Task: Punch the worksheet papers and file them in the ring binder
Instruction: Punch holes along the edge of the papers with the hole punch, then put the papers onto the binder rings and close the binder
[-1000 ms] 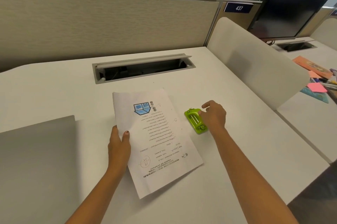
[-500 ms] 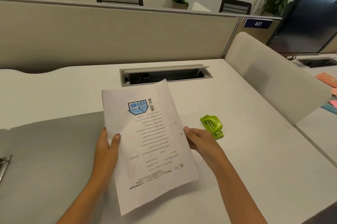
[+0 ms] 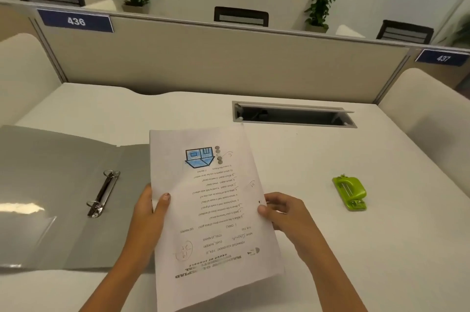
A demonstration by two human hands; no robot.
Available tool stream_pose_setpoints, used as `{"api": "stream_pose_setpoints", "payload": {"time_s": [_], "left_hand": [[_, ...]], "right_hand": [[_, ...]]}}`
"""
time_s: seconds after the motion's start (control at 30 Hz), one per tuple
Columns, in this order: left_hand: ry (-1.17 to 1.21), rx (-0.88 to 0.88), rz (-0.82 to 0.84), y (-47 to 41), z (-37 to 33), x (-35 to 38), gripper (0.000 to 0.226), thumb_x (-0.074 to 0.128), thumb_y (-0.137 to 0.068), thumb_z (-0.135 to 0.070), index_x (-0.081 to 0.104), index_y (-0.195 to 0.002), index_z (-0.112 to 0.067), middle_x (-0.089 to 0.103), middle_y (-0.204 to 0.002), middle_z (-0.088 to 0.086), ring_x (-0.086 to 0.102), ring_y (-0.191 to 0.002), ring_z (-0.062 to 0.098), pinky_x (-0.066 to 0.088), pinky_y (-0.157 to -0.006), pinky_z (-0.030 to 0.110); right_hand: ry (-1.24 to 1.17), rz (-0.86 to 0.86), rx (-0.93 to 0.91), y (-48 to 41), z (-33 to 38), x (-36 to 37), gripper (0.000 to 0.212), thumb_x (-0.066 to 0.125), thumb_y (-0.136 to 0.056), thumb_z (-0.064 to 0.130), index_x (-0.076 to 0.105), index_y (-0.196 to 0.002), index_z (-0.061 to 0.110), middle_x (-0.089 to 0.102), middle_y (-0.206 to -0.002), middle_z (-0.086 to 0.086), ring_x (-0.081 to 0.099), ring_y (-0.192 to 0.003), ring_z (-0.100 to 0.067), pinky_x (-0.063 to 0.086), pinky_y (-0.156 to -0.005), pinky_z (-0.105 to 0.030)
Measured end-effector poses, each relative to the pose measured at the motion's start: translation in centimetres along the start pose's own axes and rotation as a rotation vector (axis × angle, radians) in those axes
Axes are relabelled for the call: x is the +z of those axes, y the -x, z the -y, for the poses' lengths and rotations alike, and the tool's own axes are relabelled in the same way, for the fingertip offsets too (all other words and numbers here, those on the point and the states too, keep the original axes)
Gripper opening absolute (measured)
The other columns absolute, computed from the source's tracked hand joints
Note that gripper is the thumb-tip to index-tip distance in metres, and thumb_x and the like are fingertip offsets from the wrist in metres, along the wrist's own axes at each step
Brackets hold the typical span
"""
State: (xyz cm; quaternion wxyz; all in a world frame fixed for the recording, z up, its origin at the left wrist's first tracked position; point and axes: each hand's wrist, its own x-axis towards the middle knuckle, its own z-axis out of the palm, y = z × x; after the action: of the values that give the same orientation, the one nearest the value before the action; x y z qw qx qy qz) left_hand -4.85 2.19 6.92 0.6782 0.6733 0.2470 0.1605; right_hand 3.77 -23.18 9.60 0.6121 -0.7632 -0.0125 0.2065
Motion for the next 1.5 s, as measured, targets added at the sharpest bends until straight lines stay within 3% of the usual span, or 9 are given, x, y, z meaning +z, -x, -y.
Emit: {"api": "stream_pose_setpoints", "payload": {"time_s": [0.3, 0.5, 0.8, 1.07, 1.2, 1.27, 1.37, 1.43, 1.5], "left_hand": [[0.167, -0.071, 0.036, 1.8, 0.6, -0.8, 0.018, 0.049, -0.097, -0.023, 0.058, -0.113, -0.023, 0.074, -0.101, 0.002, 0.073, -0.084, 0.027, 0.060, -0.061, 0.035], [0.196, -0.105, -0.007, 2.9, 2.5, -2.3, 0.020, 0.044, -0.100, -0.015, 0.059, -0.112, -0.013, 0.072, -0.107, 0.006, 0.073, -0.086, 0.030, 0.061, -0.064, 0.037], [0.207, -0.141, -0.037, 3.9, 4.7, -3.6, 0.020, 0.042, -0.100, -0.011, 0.061, -0.107, -0.013, 0.073, -0.104, 0.008, 0.072, -0.085, 0.034, 0.061, -0.063, 0.038], [0.119, -0.120, -0.073, 4.2, 5.0, -3.9, 0.022, 0.042, -0.099, -0.009, 0.062, -0.106, -0.014, 0.074, -0.099, 0.002, 0.071, -0.078, 0.028, 0.061, -0.057, 0.034], [-0.112, -0.006, -0.171, 4.3, 5.0, -4.6, 0.025, 0.043, -0.099, -0.015, 0.064, -0.101, -0.026, 0.074, -0.098, -0.011, 0.051, -0.061, 0.018, 0.049, -0.056, 0.031], [-0.168, 0.014, -0.214, 4.2, 4.9, -5.2, 0.023, 0.043, -0.099, -0.018, 0.063, -0.102, -0.029, 0.072, -0.099, -0.015, 0.053, -0.066, 0.018, 0.048, -0.064, 0.033], [-0.231, 0.027, -0.259, 3.9, 4.7, -6.4, 0.022, 0.045, -0.098, -0.018, 0.062, -0.104, -0.030, 0.070, -0.103, -0.016, 0.059, -0.095, 0.012, 0.048, -0.080, 0.035], [-0.324, 0.047, -0.280, 3.3, 4.8, -7.5, 0.021, 0.049, -0.096, -0.015, 0.063, -0.106, -0.028, 0.068, -0.106, -0.012, 0.057, -0.099, 0.012, 0.045, -0.078, 0.030], [-0.453, 0.069, -0.297, 2.5, 5.1, -8.5, 0.022, 0.055, -0.093, -0.011, 0.062, -0.111, -0.022, 0.064, -0.113, -0.002, 0.055, -0.102, 0.020, 0.046, -0.080, 0.035]], "right_hand": [[-0.060, -0.217, -0.037, 0.1, -1.3, -1.9, 0.015, 0.073, -0.081, 0.012, 0.073, -0.096, 0.015, 0.076, -0.091, -0.002, 0.072, -0.087, -0.025, 0.059, -0.081, -0.042], [-0.173, -0.376, 0.054, -1.7, -3.3, -7.1, 0.030, 0.071, -0.081, 0.004, 0.067, -0.111, 0.001, 0.072, -0.103, -0.017, 0.068, -0.098, -0.037, 0.053, -0.093, -0.050], [-0.096, -0.441, 0.258, -2.5, -8.0, -11.0, 0.031, 0.074, -0.078, 0.002, 0.068, -0.109, 0.002, 0.071, -0.104, -0.020, 0.069, -0.092, -0.038, 0.054, -0.088, -0.053], [0.211, -0.469, 0.295, -3.5, -7.6, -10.3, 0.032, 0.075, -0.077, 0.011, 0.069, -0.108, 0.009, 0.072, -0.101, -0.013, 0.068, -0.091, -0.034, 0.055, -0.088, -0.048], [0.547, -0.535, 0.286, -2.7, -6.1, -8.9, 0.035, 0.069, -0.083, 0.021, 0.063, -0.116, 0.009, 0.068, -0.110, -0.014, 0.062, -0.104, -0.033, 0.051, -0.092, -0.042], [0.711, -0.600, 0.214, -1.9, -5.3, -7.6, 0.039, 0.066, -0.086, 0.021, 0.058, -0.121, 0.004, 0.064, -0.115, -0.019, 0.057, -0.112, -0.036, 0.046, -0.092, -0.040], [0.776, -0.670, -0.044, -0.5, -4.2, -4.3, 0.033, 0.063, -0.087, 0.010, 0.058, -0.118, 0.001, 0.061, -0.112, -0.022, 0.055, -0.106, -0.037, 0.043, -0.087, -0.038], [0.760, -0.615, -0.254, 0.5, -3.4, -0.7, 0.029, 0.061, -0.087, 0.004, 0.060, -0.115, 0.002, 0.061, -0.110, -0.018, 0.054, -0.105, -0.034, 0.038, -0.088, -0.033], [0.743, -0.481, -0.418, 1.6, -2.5, 3.5, 0.028, 0.059, -0.088, 0.003, 0.060, -0.116, 0.007, 0.060, -0.112, -0.011, 0.053, -0.108, -0.026, 0.034, -0.088, -0.021]]}}
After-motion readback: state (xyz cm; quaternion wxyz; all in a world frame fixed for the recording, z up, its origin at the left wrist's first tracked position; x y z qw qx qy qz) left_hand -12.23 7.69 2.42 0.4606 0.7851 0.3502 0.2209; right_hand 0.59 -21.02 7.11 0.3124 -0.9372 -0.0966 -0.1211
